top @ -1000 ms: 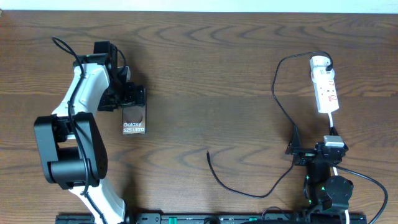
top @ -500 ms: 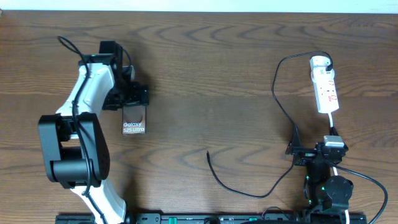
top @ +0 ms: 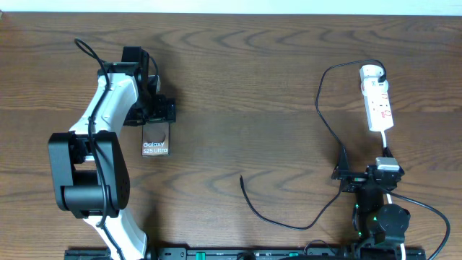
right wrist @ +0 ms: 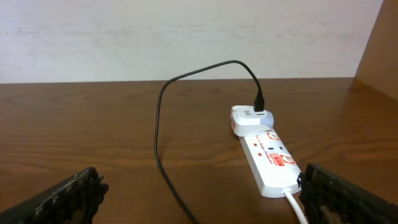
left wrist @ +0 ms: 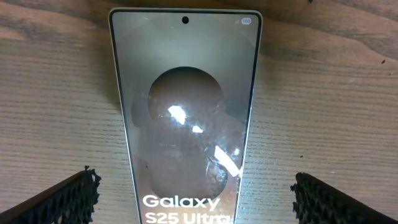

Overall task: Plug charger to phone and switch on socket
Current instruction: 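Lower the left gripper and straddle the phone's long edges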

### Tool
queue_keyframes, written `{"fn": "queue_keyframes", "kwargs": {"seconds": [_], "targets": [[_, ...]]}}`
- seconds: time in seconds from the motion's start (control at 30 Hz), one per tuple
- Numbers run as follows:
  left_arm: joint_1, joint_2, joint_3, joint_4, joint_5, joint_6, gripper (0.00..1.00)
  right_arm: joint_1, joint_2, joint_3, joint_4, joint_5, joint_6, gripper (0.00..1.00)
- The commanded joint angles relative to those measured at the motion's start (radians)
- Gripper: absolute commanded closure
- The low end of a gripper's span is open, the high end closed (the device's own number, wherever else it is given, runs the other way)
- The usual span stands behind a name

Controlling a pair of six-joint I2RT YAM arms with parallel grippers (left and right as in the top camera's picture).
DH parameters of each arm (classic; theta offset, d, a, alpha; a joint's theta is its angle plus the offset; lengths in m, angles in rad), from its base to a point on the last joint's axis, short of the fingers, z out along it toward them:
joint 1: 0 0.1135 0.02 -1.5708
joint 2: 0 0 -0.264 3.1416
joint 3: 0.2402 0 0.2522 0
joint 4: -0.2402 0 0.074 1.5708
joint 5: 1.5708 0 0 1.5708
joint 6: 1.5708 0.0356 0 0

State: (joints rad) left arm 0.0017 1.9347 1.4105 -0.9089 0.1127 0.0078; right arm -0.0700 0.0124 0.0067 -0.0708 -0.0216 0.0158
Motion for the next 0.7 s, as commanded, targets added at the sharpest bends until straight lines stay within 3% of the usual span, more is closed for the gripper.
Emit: {"fn": "queue_keyframes", "kwargs": {"seconds": [0.0, 0.67], "targets": [[0.002, 0.021, -0.002, 0.001, -0.020, 0.014, 0.03, -0.005, -0.005, 0.000, -0.005, 0.008, 0.013, 0.01], [-0.003, 0.096, -0.006, 0.047, 0.010, 0.041, 0.02, -0.005, -0.005, 0.000, -0.005, 0.008, 0.013, 0.01]]}}
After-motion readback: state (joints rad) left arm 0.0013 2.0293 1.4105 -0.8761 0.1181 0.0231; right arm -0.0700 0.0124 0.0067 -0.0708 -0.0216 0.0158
